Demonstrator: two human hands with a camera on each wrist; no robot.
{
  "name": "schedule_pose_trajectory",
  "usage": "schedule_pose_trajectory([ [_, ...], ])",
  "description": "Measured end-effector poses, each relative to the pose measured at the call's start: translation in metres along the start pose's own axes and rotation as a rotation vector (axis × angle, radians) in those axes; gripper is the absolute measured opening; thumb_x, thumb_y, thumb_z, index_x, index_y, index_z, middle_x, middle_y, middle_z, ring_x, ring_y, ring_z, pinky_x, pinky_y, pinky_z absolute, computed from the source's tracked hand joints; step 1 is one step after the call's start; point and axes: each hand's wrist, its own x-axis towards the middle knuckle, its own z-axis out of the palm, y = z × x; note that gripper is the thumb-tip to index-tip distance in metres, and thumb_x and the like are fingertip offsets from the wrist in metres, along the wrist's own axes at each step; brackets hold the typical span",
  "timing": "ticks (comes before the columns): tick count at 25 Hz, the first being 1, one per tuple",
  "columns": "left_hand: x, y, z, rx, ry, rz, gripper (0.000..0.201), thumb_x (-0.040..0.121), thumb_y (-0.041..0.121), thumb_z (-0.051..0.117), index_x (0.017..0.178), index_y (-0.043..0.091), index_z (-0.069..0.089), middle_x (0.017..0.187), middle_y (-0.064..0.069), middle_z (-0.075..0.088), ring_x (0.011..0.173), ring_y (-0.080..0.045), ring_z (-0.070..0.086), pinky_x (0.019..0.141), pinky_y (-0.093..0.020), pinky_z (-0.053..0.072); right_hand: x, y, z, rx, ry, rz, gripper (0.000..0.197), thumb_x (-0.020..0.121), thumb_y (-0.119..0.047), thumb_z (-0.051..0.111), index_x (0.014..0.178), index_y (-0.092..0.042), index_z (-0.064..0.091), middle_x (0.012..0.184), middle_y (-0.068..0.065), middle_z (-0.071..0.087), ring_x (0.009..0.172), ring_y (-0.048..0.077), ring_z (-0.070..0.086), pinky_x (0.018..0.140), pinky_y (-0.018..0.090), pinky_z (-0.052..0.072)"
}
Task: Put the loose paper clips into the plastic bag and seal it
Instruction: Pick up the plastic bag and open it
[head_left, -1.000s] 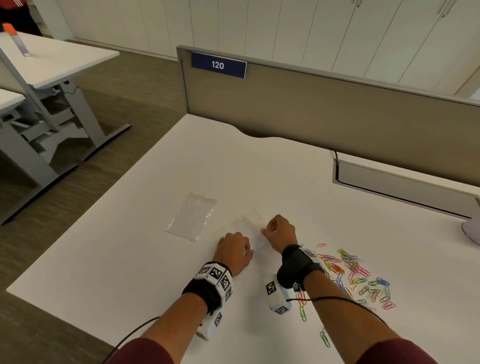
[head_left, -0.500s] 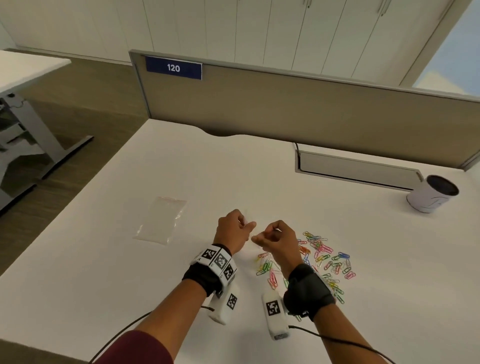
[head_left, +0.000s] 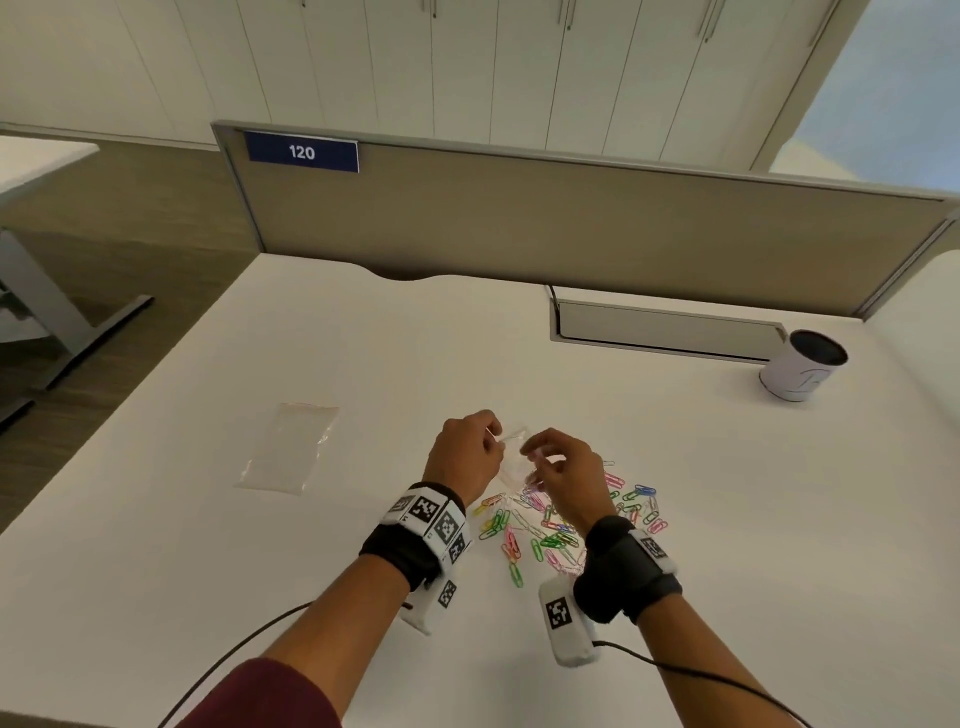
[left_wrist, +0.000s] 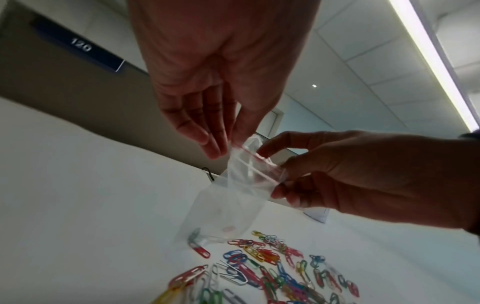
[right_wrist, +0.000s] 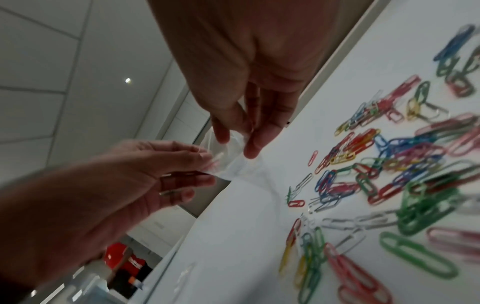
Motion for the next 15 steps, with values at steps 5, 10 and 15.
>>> schedule_pose_trajectory([
  [5,-0.005,0.009,-0.001,0.09,-0.056,0.101,0.015,0.086,0.009,0.065,0.087,0.011,0.051,0.079,-0.01,0.065,0.072,-0.029,0.064,0.071,-0.041,0.058,-0.001,-0.004,-0.003,-0.148,0.023,-0.038,0.02,0.088,-0.013,0.058,0.102,-0.015,0.072,0.098,-0.001,0.072,0.07,0.005,0.065,0.066,0.014,0.052],
  [10,-0.004,0.015,0.006,0.242,-0.096,0.17,0.024,0.094,0.003,0.05,0.108,0.017,0.063,0.104,-0.011,0.066,0.092,-0.031,0.065,0.082,-0.043,0.056,0.001,-0.002,-0.009,-0.078,-0.008,-0.035,0.028,0.076,-0.01,0.076,0.102,-0.018,0.069,0.093,0.005,0.069,0.065,0.009,0.067,0.061,0.016,0.055],
  [15,-0.001,0.017,0.011,0.175,-0.057,0.123,0.034,0.091,0.003,0.057,0.121,0.016,0.065,0.118,-0.011,0.067,0.101,-0.028,0.066,0.092,-0.04,0.054,-0.003,0.005,-0.022,0.162,-0.076,-0.031,0.015,0.079,-0.011,0.075,0.09,-0.012,0.065,0.099,0.011,0.071,0.073,0.024,0.074,0.067,0.029,0.062],
])
